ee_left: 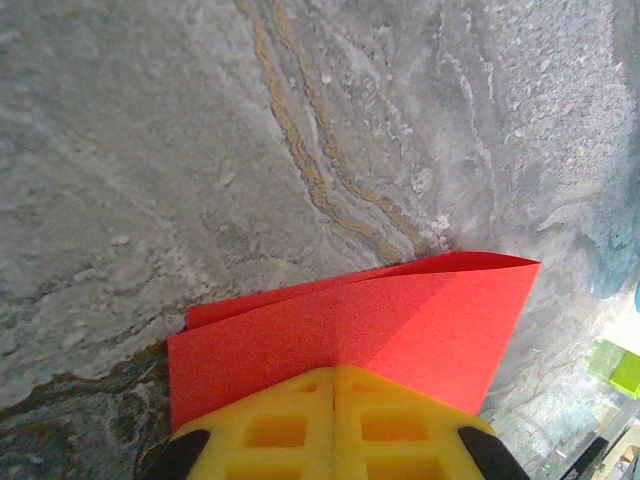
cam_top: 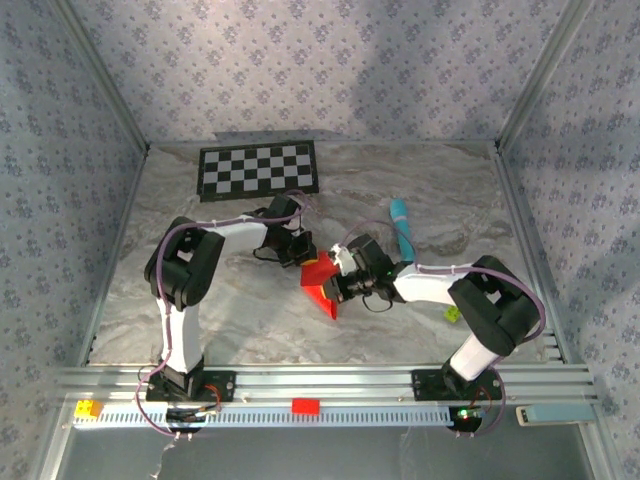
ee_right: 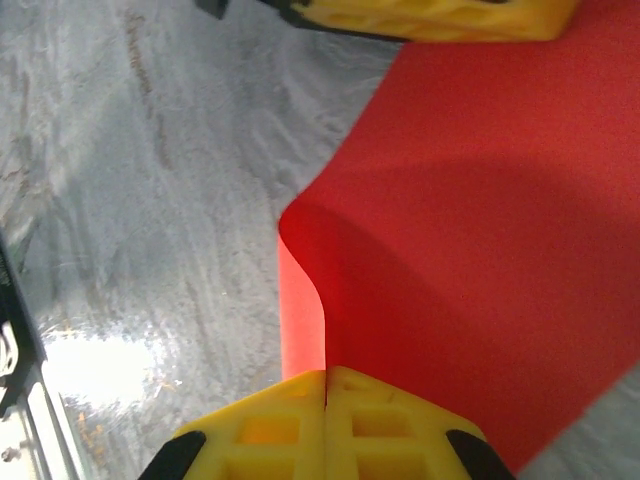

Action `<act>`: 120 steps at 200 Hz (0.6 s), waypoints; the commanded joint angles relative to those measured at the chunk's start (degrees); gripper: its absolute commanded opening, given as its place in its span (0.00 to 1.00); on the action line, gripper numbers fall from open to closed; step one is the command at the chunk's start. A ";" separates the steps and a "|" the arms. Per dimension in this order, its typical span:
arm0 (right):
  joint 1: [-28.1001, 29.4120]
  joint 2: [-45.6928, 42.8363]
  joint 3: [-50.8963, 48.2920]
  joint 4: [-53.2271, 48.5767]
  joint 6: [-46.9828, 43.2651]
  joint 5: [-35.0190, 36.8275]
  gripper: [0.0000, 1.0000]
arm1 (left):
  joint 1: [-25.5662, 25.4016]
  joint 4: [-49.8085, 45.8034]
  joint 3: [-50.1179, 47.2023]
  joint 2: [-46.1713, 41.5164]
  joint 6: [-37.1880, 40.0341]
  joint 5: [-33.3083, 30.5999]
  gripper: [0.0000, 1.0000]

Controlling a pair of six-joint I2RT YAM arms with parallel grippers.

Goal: Fold a paper plane with a square sheet of paper (pick it up from the middle)
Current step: Third fold the triangle at the center of the table.

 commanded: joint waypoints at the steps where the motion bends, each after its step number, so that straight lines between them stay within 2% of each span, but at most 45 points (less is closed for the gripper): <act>1: -0.78 -0.53 -0.77 -2.94 0.16 2.72 0.00 | -0.70 -4.20 0.19 2.36 1.35 -1.51 0.05; 120: -1.35 0.00 -0.46 -4.74 -0.72 4.99 0.00 | -0.97 -3.86 -1.01 1.97 0.65 -2.08 0.04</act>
